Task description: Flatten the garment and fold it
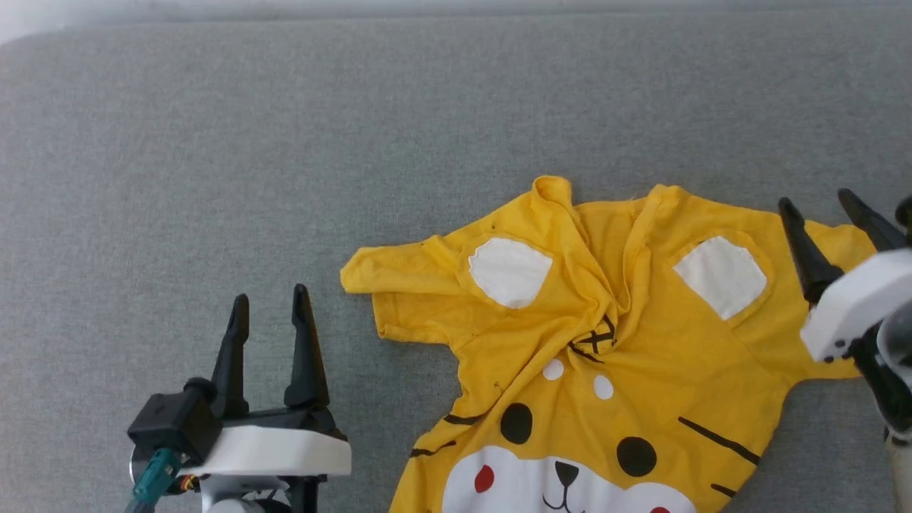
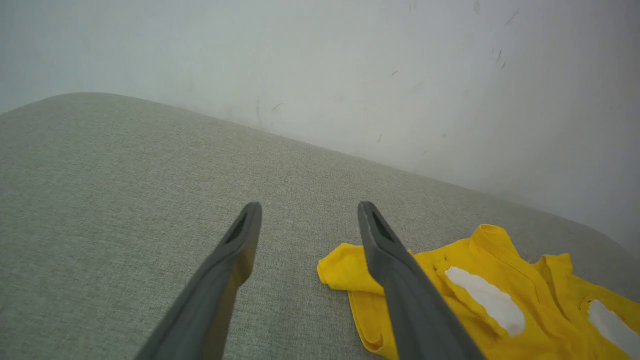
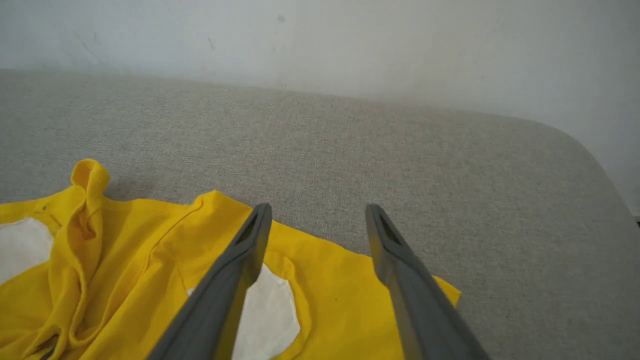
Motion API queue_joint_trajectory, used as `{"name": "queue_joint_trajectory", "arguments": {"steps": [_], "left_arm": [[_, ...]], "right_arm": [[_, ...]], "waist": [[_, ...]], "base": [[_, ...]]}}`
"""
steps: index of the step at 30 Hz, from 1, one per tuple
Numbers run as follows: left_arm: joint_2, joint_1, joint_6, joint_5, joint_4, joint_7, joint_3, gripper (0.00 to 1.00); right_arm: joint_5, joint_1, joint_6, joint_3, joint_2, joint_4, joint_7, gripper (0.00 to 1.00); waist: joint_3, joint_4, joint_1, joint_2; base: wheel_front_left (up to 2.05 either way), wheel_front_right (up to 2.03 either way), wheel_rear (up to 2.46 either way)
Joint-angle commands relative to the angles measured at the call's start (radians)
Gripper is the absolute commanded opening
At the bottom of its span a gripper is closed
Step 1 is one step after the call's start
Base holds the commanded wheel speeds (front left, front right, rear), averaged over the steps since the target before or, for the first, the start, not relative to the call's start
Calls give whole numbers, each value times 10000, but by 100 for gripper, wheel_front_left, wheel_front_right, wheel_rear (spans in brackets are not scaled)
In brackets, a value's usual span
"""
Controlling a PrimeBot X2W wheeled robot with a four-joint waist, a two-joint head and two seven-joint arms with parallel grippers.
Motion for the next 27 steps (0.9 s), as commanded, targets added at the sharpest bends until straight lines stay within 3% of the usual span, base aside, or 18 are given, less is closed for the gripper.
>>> {"name": "queue_joint_trajectory", "arguments": {"steps": [1, 4, 14, 15, 16, 17, 27], "left_arm": [[-81, -216, -100, 120, 84, -44, -57, 100], [-167, -361, -200, 159, 200, -45, -153, 100], [-460, -648, -410, 190, 415, -45, -345, 100], [-497, -656, -413, 198, 425, -45, -343, 100], [-530, -658, -420, 206, 430, -45, -331, 100], [-560, -655, -431, 213, 435, -45, -318, 100], [-761, -751, -582, 291, 548, -45, -163, 100]], "right_arm": [[283, -502, -15, 187, -287, 428, 263, 100], [500, -999, -15, 822, -988, 1178, 955, 100], [1716, -1596, -15, 1782, -2282, 2989, 3016, 100], [1854, -1561, -15, 1771, -2344, 3087, 3249, 49], [1940, -1546, -15, 1733, -2388, 3136, 3394, 13], [1955, -1535, -15, 1696, -2443, 3158, 3483, 0], [1104, -1988, -15, 801, -2801, 2922, 2408, 0]], "waist": [[359, 236, -1, 0], [537, 444, -1, 0], [993, 1178, -1, 0], [1024, 1220, -1, 0], [1045, 1245, -1, 0], [1067, 1264, -1, 0], [1138, 1268, -1, 0]], "base": [[0, 0, 0], [0, 0, 0], [0, 0, 0], [0, 0, 0], [0, 0, 0], [0, 0, 0], [0, 0, 0]]}}
